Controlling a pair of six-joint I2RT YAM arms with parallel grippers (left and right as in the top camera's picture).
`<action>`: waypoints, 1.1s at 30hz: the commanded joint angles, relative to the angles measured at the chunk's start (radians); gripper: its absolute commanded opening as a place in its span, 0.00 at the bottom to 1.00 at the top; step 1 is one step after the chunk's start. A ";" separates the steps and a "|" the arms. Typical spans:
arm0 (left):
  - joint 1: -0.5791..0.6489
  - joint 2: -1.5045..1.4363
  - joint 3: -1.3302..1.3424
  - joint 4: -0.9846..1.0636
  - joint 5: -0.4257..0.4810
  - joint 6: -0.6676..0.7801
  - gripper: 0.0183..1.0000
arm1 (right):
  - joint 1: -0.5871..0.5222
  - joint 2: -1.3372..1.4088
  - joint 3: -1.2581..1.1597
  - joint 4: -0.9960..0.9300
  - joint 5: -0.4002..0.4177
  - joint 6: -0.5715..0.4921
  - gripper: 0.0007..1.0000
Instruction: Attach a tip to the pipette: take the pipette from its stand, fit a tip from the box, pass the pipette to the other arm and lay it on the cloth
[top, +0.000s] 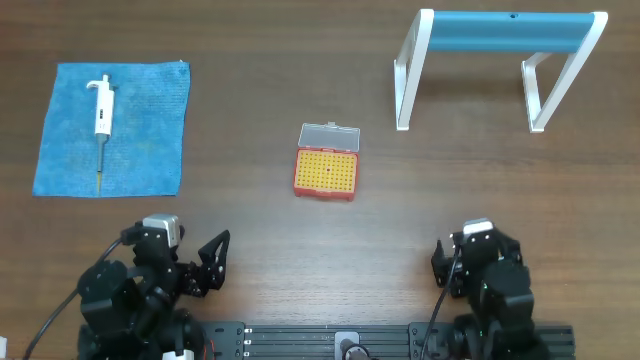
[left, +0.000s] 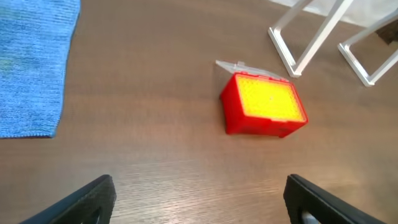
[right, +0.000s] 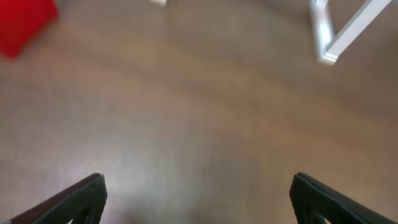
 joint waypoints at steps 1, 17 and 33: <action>-0.036 -0.076 -0.095 0.058 -0.109 -0.039 0.88 | 0.003 -0.007 0.003 -0.047 0.012 -0.006 0.96; -0.113 -0.138 -0.485 0.866 -0.513 -0.138 0.88 | 0.003 -0.007 0.003 -0.046 0.012 -0.006 0.95; -0.113 -0.138 -0.485 0.866 -0.513 -0.139 0.88 | 0.003 -0.007 0.003 -0.046 0.012 -0.006 0.95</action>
